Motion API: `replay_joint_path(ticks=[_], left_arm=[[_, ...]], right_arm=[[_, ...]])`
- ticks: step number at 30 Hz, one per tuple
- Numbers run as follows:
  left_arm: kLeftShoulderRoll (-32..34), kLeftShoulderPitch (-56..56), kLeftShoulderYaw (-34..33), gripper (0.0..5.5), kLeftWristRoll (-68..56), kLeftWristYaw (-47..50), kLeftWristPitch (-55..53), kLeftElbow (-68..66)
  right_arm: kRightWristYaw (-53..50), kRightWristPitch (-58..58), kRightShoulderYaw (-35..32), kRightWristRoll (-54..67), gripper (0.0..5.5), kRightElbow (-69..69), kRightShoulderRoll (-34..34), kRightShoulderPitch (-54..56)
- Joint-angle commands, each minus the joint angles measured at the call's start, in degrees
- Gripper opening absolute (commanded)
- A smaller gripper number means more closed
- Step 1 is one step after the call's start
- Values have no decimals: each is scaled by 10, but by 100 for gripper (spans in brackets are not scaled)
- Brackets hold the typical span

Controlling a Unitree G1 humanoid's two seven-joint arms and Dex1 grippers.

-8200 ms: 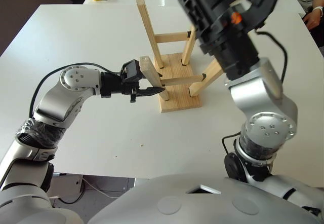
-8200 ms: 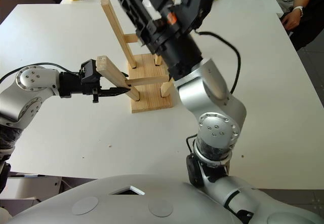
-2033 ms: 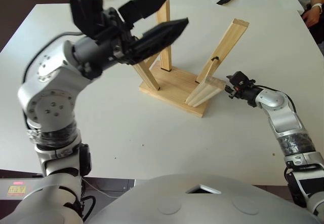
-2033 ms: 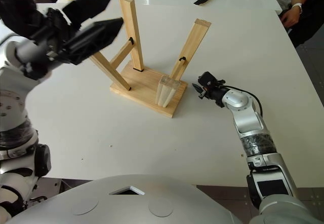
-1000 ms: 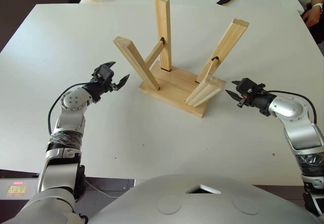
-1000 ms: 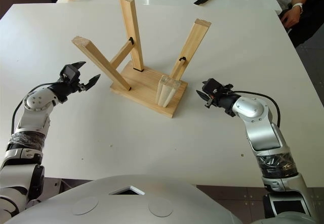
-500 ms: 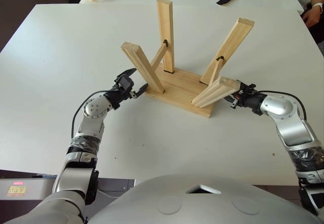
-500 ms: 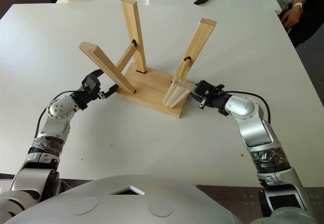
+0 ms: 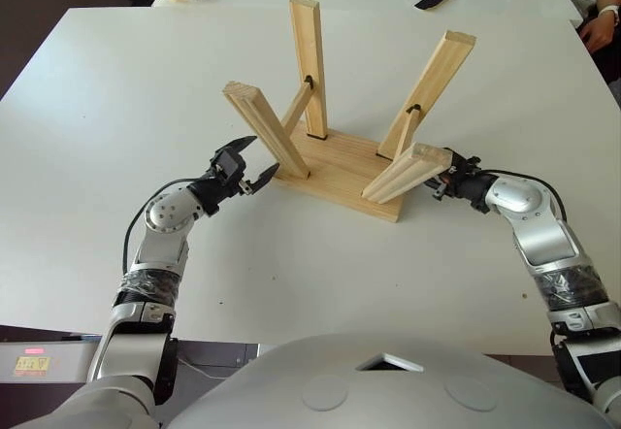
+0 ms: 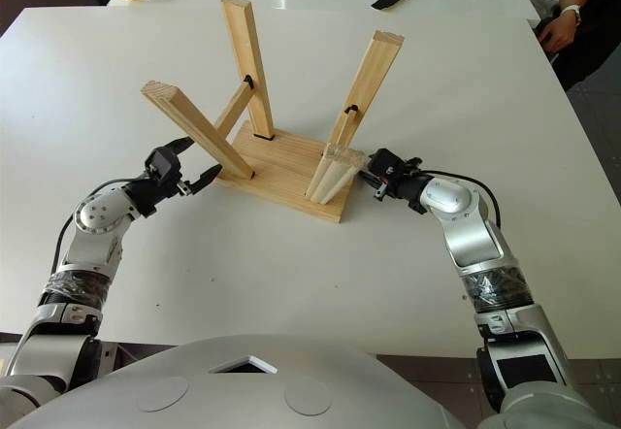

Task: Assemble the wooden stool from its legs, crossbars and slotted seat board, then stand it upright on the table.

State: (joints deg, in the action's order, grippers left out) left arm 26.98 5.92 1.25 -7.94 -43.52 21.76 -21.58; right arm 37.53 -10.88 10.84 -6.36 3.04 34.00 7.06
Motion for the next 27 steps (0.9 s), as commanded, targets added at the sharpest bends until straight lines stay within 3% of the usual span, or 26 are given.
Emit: replay_joint_path(ticks=[1,13,22,27], left_arm=[[23,-25,-4,368,-20,-25,-35,65],[57,-120,0,368,-51,-58,-126,226],[59,-12,-51,368,-25,-10,-127,114],[23,43,-21,304,27,39,-99,23]], right_arm=[[2,2,-15,4,189,-4,10,-6],[-3,-10,-32,7,189,-30,11,-28],[-11,-13,-47,6,189,-28,6,-32],[-18,-11,-37,4,111,-25,-6,-26]])
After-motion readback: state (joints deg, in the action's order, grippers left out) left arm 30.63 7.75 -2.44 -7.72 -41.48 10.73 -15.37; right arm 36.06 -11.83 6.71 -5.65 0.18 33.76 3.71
